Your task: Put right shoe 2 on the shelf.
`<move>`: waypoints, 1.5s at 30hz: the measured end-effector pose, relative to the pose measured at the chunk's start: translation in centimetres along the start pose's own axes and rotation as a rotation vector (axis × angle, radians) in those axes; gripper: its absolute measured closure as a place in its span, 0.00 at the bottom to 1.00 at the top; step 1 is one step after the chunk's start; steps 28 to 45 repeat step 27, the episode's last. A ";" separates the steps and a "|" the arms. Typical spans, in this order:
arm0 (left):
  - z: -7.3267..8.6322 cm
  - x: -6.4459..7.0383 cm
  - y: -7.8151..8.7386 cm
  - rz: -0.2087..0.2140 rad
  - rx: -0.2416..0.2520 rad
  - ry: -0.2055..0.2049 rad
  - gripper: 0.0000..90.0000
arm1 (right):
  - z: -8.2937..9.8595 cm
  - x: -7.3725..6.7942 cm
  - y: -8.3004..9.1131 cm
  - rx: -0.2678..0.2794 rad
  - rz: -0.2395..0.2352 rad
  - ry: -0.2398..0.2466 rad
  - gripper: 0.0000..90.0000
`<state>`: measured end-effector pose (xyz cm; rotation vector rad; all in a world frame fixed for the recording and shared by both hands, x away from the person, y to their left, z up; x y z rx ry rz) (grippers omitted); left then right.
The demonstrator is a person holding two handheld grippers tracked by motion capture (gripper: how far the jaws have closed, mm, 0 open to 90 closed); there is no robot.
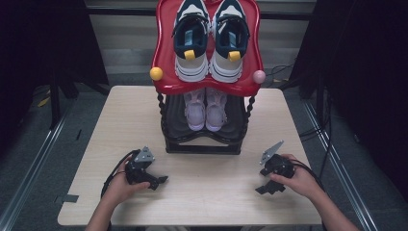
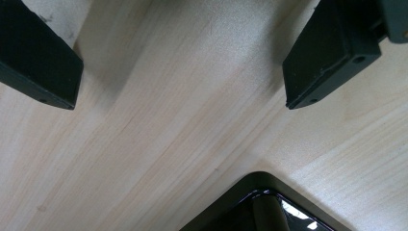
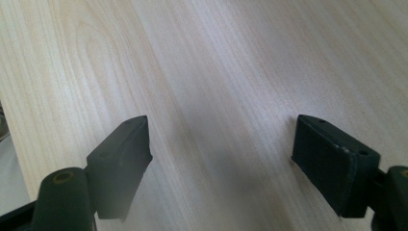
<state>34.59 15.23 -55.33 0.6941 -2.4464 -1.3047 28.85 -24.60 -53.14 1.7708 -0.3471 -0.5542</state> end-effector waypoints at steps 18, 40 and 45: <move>0.0 0.0 0.0 0.003 0.000 0.003 0.00 | 0.5 0.4 -1.5 0.308 0.180 -0.045 0.14; 0.0 0.1 0.0 0.002 0.000 0.004 0.00 | 1.1 0.4 -1.9 0.428 0.207 -0.070 0.13; 0.0 0.1 0.0 0.002 0.000 0.004 0.00 | 1.1 0.4 -1.9 0.428 0.207 -0.070 0.13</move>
Point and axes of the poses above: each handheld gripper's, and its own axes: y roughly backward along the jaws, z roughly out of its underside, x roughly to its right, the point moved 6 cm from there along -y, roughly forward along the jaws, and after that the axes turned 11 degrees about -x, right-handed, at the moved point
